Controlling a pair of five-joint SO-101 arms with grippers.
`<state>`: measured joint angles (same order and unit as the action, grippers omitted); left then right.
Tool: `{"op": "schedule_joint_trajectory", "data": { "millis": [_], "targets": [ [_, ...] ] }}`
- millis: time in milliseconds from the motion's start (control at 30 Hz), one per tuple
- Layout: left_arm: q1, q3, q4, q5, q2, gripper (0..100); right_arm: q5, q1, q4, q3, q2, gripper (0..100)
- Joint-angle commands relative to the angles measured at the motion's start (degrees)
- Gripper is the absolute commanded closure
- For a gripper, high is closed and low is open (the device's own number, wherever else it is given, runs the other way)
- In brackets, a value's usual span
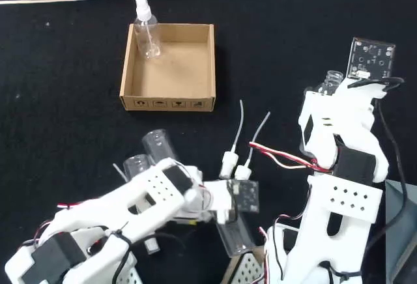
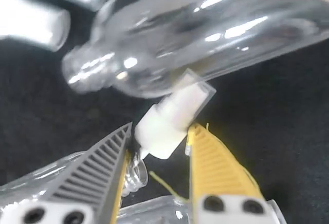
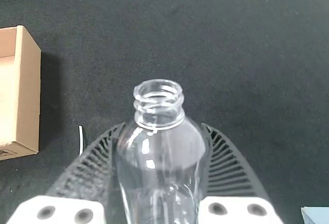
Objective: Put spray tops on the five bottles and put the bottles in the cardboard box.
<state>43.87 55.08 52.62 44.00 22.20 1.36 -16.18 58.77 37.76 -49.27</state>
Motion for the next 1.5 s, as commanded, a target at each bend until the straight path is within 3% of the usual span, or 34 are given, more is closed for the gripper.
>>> {"op": "schedule_joint_trajectory", "data": {
  "millis": [0,500,933,1467],
  "targets": [
    [-4.4,-2.8,0.1,-3.8,1.4,88,0.2,-0.2,-2.3,-3.2,-2.2,90.0],
    [-15.1,-8.0,0.1,-14.5,1.3,88,0.2,-0.2,-2.3,-3.1,-2.2,90.0],
    [-17.0,-9.1,-4.6,-27.9,0.7,88,0.2,-0.2,-2.3,-3.1,-2.2,90.0],
    [-16.5,-8.4,-4.3,-23.6,0.6,81,0.2,-0.2,-2.4,-3.1,-2.2,90.0]
  ]
}}
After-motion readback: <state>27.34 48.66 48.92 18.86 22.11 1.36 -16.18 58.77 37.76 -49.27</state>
